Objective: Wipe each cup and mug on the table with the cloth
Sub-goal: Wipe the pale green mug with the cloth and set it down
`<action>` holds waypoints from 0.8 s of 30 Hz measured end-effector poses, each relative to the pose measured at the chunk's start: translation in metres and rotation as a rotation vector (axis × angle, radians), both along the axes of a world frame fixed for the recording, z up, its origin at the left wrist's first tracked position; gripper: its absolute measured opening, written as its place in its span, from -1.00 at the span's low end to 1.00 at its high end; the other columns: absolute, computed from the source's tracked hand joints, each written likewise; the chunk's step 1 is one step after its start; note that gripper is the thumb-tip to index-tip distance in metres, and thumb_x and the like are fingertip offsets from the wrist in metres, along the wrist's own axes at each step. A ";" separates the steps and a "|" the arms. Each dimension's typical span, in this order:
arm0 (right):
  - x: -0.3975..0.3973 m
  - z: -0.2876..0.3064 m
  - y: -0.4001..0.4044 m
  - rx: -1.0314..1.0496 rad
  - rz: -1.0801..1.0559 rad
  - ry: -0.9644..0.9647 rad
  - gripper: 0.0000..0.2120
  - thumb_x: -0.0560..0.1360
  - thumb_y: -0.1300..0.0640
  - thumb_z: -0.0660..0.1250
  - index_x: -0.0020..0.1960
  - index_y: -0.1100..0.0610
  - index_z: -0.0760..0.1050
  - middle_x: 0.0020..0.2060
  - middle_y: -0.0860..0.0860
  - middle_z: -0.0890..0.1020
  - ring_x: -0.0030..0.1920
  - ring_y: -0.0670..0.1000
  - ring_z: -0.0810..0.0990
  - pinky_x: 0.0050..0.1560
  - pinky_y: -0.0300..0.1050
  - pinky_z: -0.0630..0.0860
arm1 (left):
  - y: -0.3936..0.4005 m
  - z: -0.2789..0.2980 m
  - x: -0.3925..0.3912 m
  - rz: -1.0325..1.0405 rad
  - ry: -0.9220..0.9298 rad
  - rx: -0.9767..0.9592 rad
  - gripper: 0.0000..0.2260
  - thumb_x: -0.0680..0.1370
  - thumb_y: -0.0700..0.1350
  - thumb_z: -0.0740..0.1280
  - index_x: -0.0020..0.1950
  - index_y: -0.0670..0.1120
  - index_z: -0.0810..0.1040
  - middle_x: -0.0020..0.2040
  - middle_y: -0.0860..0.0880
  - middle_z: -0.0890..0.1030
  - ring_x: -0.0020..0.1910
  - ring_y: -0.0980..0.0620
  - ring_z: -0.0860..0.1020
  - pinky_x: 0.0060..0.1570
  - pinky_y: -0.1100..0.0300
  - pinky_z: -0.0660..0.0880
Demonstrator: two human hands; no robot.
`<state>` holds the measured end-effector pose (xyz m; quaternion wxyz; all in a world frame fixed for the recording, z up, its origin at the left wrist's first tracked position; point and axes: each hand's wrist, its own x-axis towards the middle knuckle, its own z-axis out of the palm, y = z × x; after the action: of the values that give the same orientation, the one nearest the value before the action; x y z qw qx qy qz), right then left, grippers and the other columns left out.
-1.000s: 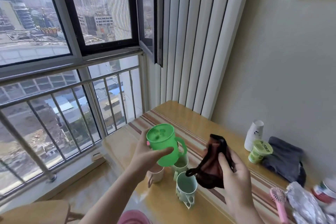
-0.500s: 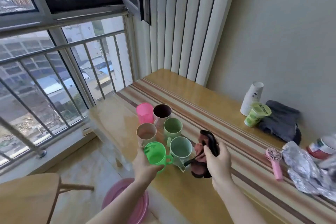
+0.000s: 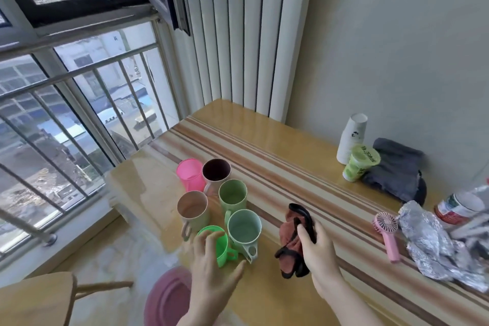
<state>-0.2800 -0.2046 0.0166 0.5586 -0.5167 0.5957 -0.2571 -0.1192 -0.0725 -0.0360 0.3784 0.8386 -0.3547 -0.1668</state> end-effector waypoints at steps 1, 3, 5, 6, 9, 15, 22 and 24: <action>-0.002 0.002 -0.004 0.005 -0.003 0.004 -0.70 0.63 0.07 0.20 0.35 0.07 0.42 0.26 0.03 0.57 0.20 0.03 0.53 0.23 -0.06 0.45 | -0.004 0.004 -0.016 -0.009 0.073 -0.009 -0.51 0.28 0.13 0.50 0.15 0.08 0.48 0.14 0.10 0.47 0.13 0.07 0.42 0.12 0.16 0.43; -0.007 0.006 -0.010 0.004 0.001 0.000 -0.72 0.64 0.10 0.20 0.34 0.05 0.42 0.23 0.01 0.55 0.15 0.00 0.49 0.19 -0.12 0.41 | -0.014 0.002 -0.043 0.005 0.255 0.071 -0.61 0.41 0.02 0.53 0.16 0.06 0.48 0.11 0.04 0.52 0.08 -0.02 0.52 0.08 0.14 0.50; -0.012 0.012 -0.015 -0.010 0.003 -0.003 -0.65 0.64 0.12 0.20 0.42 0.11 0.36 0.18 -0.04 0.49 0.21 0.03 0.47 0.20 -0.13 0.36 | -0.030 -0.007 -0.060 0.107 0.444 0.191 -0.49 0.49 0.00 0.50 0.36 -0.14 0.44 0.19 -0.09 0.49 0.17 -0.11 0.52 0.24 0.06 0.48; -0.015 0.013 -0.018 -0.017 0.007 0.002 -0.62 0.64 0.11 0.19 0.44 0.13 0.34 0.18 -0.04 0.47 0.29 0.06 0.46 0.22 -0.12 0.35 | -0.038 -0.013 -0.065 0.167 0.504 0.241 -0.42 0.51 0.01 0.47 0.43 -0.21 0.38 0.23 -0.15 0.46 0.25 -0.16 0.49 0.32 0.02 0.43; -0.026 0.006 -0.024 -0.009 0.009 0.014 -0.60 0.64 0.10 0.19 0.47 0.12 0.31 0.20 -0.06 0.46 0.35 0.07 0.44 0.30 -0.08 0.35 | -0.060 -0.023 -0.072 0.323 0.588 0.365 -0.44 0.59 0.08 0.36 0.47 -0.20 0.35 0.37 -0.31 0.35 0.39 -0.29 0.34 0.44 -0.04 0.27; -0.043 0.004 -0.017 -0.002 -0.018 -0.025 -0.65 0.64 0.06 0.20 0.42 0.03 0.37 0.29 -0.04 0.51 0.33 0.07 0.49 0.33 -0.02 0.42 | -0.078 -0.019 -0.069 0.438 0.580 0.281 -0.70 0.67 -0.01 0.22 0.22 -0.20 0.56 0.40 -0.35 0.26 0.42 -0.32 0.21 0.46 -0.09 0.17; -0.047 0.059 -0.003 -0.088 -0.065 -0.149 -0.86 0.63 0.11 0.22 0.17 -0.04 0.43 -0.06 -0.25 0.54 -0.02 -0.13 0.52 0.15 -0.17 0.36 | -0.072 0.049 -0.056 0.291 0.482 -0.049 -0.72 0.66 -0.06 0.25 0.05 -0.25 0.62 0.45 -0.18 0.35 0.46 -0.14 0.31 0.51 -0.03 0.21; -0.045 0.076 0.007 -0.155 -0.083 -0.151 -0.80 0.61 0.09 0.25 0.21 0.05 0.48 0.01 -0.09 0.61 0.07 0.00 0.53 0.15 -0.16 0.37 | -0.065 0.083 -0.050 0.200 0.509 -0.148 -0.75 0.68 -0.02 0.21 0.14 -0.12 0.62 0.33 -0.06 0.52 0.30 0.03 0.49 0.36 0.05 0.37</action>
<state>-0.3252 -0.1979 0.0923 0.5490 -0.5125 0.5512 -0.3635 -0.1691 -0.1380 0.0473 0.5301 0.7707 -0.1750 -0.3072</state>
